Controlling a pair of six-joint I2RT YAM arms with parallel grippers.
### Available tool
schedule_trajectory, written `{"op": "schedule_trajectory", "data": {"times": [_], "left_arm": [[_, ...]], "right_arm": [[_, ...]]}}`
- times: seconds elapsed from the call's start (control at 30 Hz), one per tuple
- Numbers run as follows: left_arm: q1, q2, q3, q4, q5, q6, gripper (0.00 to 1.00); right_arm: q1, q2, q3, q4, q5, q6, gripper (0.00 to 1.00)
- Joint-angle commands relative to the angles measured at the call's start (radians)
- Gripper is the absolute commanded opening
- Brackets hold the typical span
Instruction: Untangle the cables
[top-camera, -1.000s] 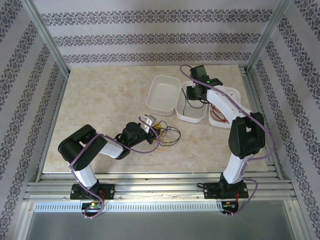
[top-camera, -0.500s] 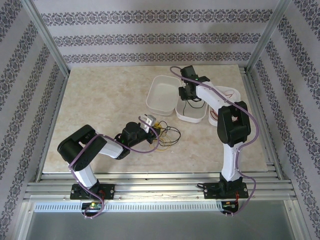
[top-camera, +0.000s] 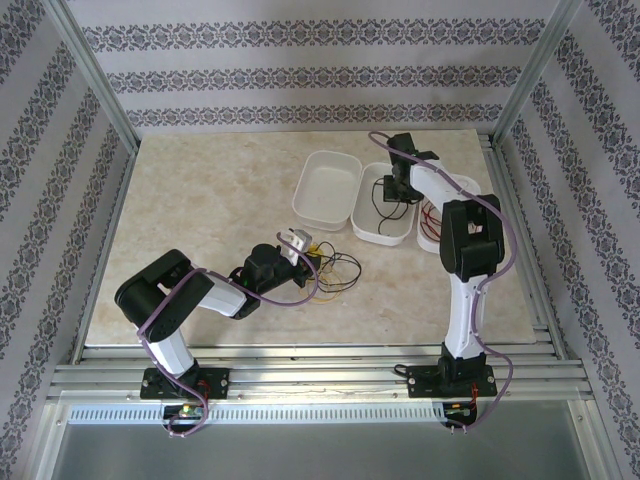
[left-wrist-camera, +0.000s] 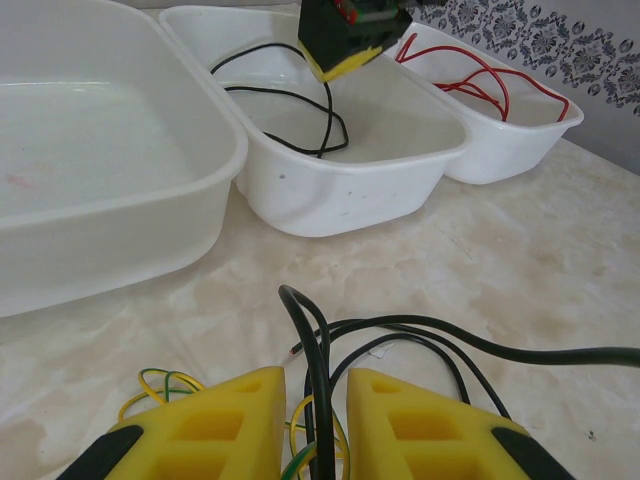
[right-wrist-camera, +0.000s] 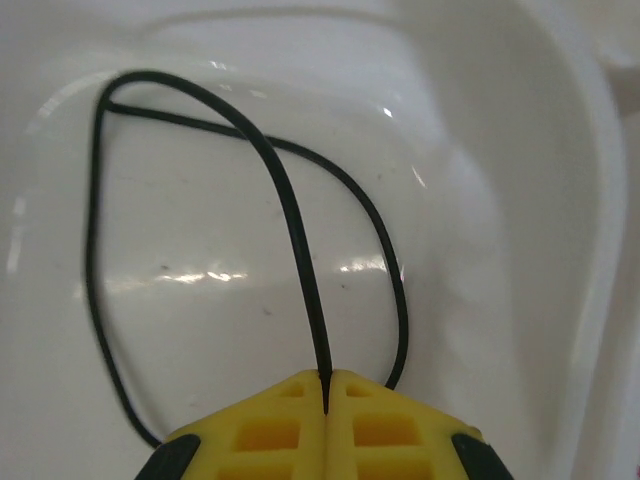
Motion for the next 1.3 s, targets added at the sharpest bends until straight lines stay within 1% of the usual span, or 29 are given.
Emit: {"op": "schedule_trajectory", "data": {"times": [0.0,0.13,0.33,0.37,0.5,0.7,0.77,0.87,1.03,1.13,1.27], "left_arm": [[-0.010,-0.008,0.010,0.020,0.016,-0.011,0.23],[-0.010,-0.009,0.012,0.020,0.020,-0.013,0.23],[-0.010,-0.013,0.007,0.022,0.019,-0.013,0.23],[-0.010,-0.012,0.005,0.024,0.018,-0.012,0.22],[-0.010,-0.011,-0.001,0.032,0.015,-0.014,0.23],[-0.010,-0.014,-0.005,0.033,0.011,-0.015,0.23],[-0.010,-0.014,-0.006,0.035,0.009,-0.015,0.23],[-0.010,-0.014,-0.006,0.036,0.008,-0.014,0.23],[-0.010,-0.018,-0.009,0.032,0.007,-0.015,0.23],[-0.010,-0.020,-0.011,0.031,0.007,-0.014,0.23],[-0.010,-0.023,-0.010,0.030,0.005,-0.014,0.23]], "right_arm": [[0.032,0.044,0.022,-0.043,0.010,-0.006,0.00],[0.052,0.080,0.045,-0.059,-0.013,-0.006,0.00],[0.059,0.095,0.051,-0.084,-0.039,0.009,0.00],[0.057,0.088,0.040,-0.083,-0.039,0.011,0.02],[0.052,0.026,-0.010,-0.061,-0.012,0.017,0.17],[0.038,-0.102,-0.046,-0.033,0.016,0.010,0.29],[0.036,-0.133,-0.052,-0.025,0.016,0.006,0.35],[0.035,-0.162,-0.050,-0.025,0.015,0.002,0.38],[0.036,-0.192,-0.052,-0.033,0.017,0.001,0.39],[0.039,-0.228,-0.070,-0.027,-0.006,0.009,0.38],[0.071,-0.313,-0.122,-0.007,-0.052,0.013,0.38]]}}
